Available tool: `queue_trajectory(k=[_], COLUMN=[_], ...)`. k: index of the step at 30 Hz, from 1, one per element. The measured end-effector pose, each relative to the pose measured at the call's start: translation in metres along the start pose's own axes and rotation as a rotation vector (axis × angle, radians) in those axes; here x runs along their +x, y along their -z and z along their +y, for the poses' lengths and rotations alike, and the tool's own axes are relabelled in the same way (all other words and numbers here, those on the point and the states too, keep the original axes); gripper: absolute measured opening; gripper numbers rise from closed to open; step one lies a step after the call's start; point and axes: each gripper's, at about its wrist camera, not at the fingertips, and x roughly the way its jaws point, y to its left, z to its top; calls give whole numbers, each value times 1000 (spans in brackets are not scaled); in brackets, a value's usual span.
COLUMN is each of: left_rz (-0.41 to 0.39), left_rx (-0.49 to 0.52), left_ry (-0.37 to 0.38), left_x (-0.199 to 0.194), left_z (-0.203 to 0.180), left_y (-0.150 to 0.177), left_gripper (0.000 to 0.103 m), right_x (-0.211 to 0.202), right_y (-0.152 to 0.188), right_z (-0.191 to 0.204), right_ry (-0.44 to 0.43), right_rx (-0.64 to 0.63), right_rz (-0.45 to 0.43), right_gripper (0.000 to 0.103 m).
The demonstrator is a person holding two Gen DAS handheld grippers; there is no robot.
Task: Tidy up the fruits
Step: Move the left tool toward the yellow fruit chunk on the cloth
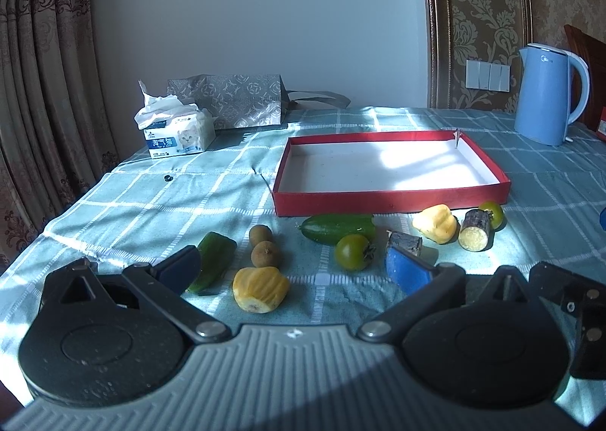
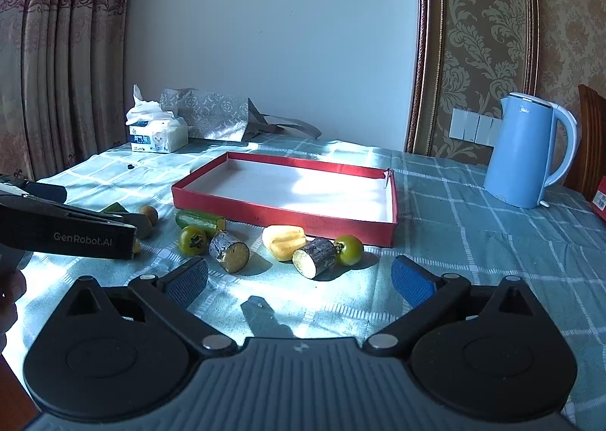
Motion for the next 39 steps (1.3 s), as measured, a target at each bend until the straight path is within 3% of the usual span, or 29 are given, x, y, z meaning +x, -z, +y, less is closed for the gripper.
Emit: queue_trajectory(k=[39], left_rz=[13], left_rx=[-7], left_ry=[17], left_x=[-2], left_z=[11], left_y=[8], left_gripper=[103], right_x=[-2], right_y=[-1], right_z=[14], right_ry=[17], right_rx=[-62], right_rz=[-22], right_gripper=[103])
